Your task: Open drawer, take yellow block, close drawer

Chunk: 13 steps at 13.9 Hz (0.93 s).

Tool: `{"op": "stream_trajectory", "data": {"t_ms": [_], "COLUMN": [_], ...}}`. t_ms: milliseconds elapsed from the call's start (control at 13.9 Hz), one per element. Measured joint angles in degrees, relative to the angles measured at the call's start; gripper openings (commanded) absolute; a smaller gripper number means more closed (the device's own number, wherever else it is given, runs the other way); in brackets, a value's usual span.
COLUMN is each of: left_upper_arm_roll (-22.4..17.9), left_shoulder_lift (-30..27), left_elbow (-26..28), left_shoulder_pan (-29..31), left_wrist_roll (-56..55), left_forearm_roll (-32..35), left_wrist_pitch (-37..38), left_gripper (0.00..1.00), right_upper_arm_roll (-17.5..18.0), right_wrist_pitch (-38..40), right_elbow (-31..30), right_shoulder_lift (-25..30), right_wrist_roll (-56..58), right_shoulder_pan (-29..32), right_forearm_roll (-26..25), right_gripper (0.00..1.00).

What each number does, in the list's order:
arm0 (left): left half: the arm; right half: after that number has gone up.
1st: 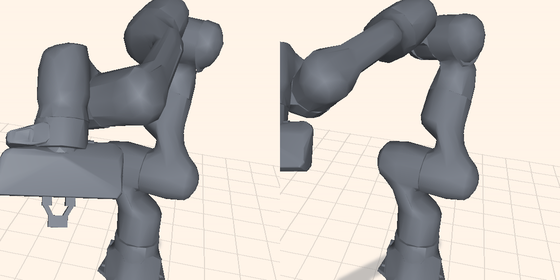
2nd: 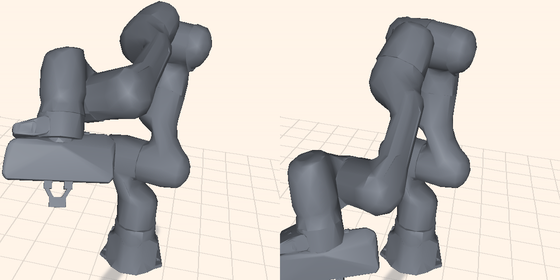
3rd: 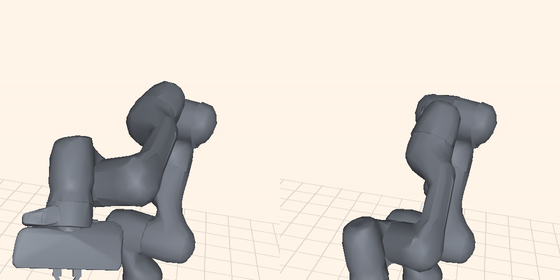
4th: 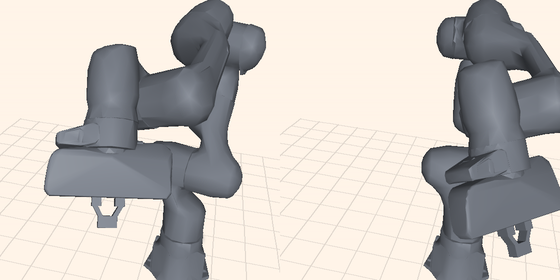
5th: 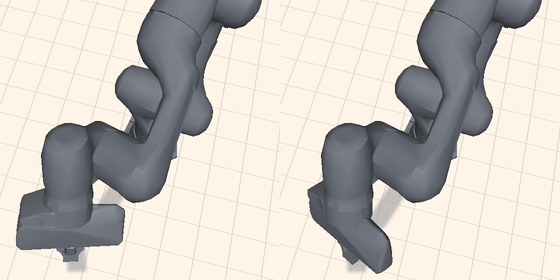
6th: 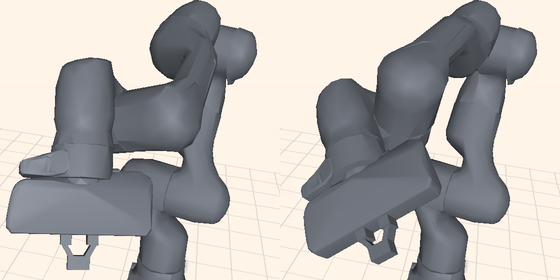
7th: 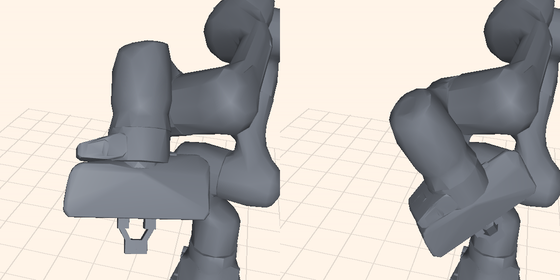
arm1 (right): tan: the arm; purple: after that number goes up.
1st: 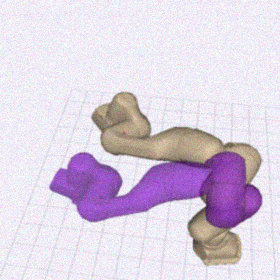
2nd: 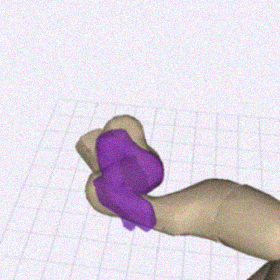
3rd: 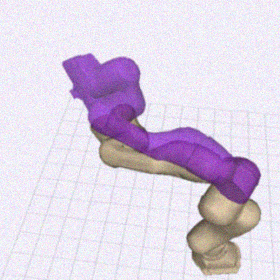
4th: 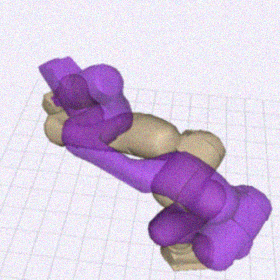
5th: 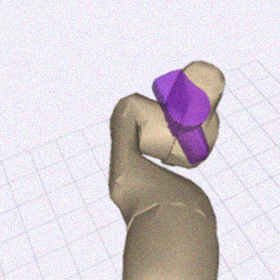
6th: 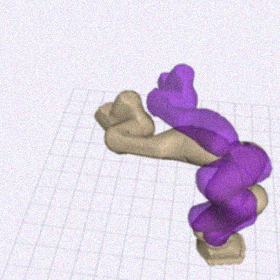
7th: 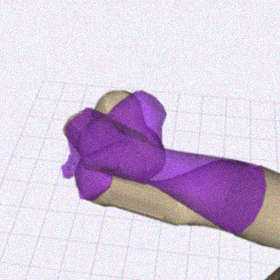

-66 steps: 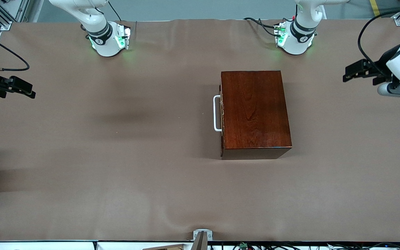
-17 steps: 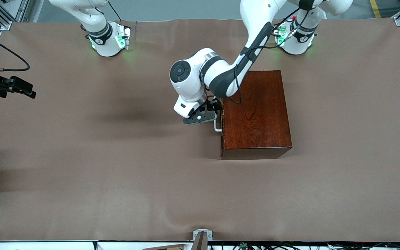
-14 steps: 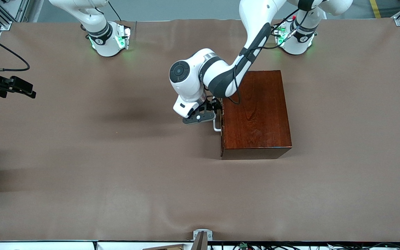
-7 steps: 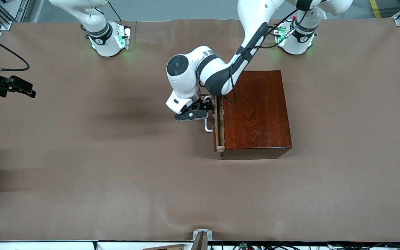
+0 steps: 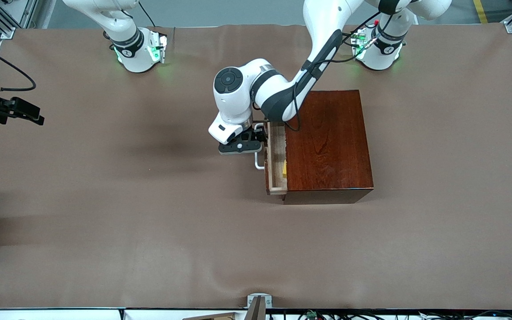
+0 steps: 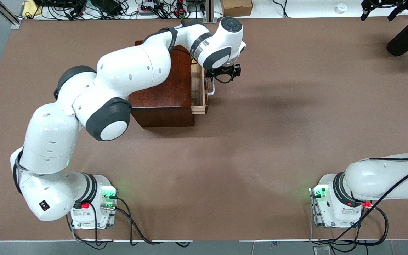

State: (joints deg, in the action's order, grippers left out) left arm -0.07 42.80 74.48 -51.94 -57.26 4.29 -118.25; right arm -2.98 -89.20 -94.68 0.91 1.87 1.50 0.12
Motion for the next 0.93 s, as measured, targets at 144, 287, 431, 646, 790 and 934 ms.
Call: {"op": "stream_trajectory", "data": {"t_ms": [144,287,431,646,790,934], "left_upper_arm_roll": [0.0,0.1,0.7,2.8,3.0,3.5], "left_shoulder_lift": [0.0,0.0,0.0,0.3,0.4,0.5], "left_elbow": [0.1,0.1,0.3,0.2,0.2,0.1], "left_shoulder_pan": [0.0,0.0,0.0,-0.2,-0.5,-0.5], "left_wrist_roll": [0.1,0.3,0.8,0.8,0.8,0.8], "left_forearm_roll": [0.0,0.0,0.0,-0.2,-0.2,-0.4], "left_wrist_pitch": [-0.3,-0.4,-2.7,-8.9,-10.1,-12.0], "left_gripper": [1.00,1.00,1.00,1.00,1.00,1.00], "right_upper_arm_roll": [0.0,0.0,0.0,0.0,0.0,0.0], "right_wrist_pitch": [0.0,0.0,0.0,0.0,0.0,0.0], "right_elbow": [0.0,0.0,0.0,0.0,0.0,0.0], "right_shoulder_lift": [0.0,0.0,0.0,0.0,0.0,0.0], "right_wrist_roll": [0.0,0.0,0.0,0.0,0.0,0.0], "right_shoulder_pan": [0.0,0.0,0.0,0.0,0.0,0.0], "right_forearm_roll": [0.0,0.0,0.0,0.0,0.0,0.0], "right_gripper": [1.00,1.00,1.00,1.00,1.00,1.00]}}
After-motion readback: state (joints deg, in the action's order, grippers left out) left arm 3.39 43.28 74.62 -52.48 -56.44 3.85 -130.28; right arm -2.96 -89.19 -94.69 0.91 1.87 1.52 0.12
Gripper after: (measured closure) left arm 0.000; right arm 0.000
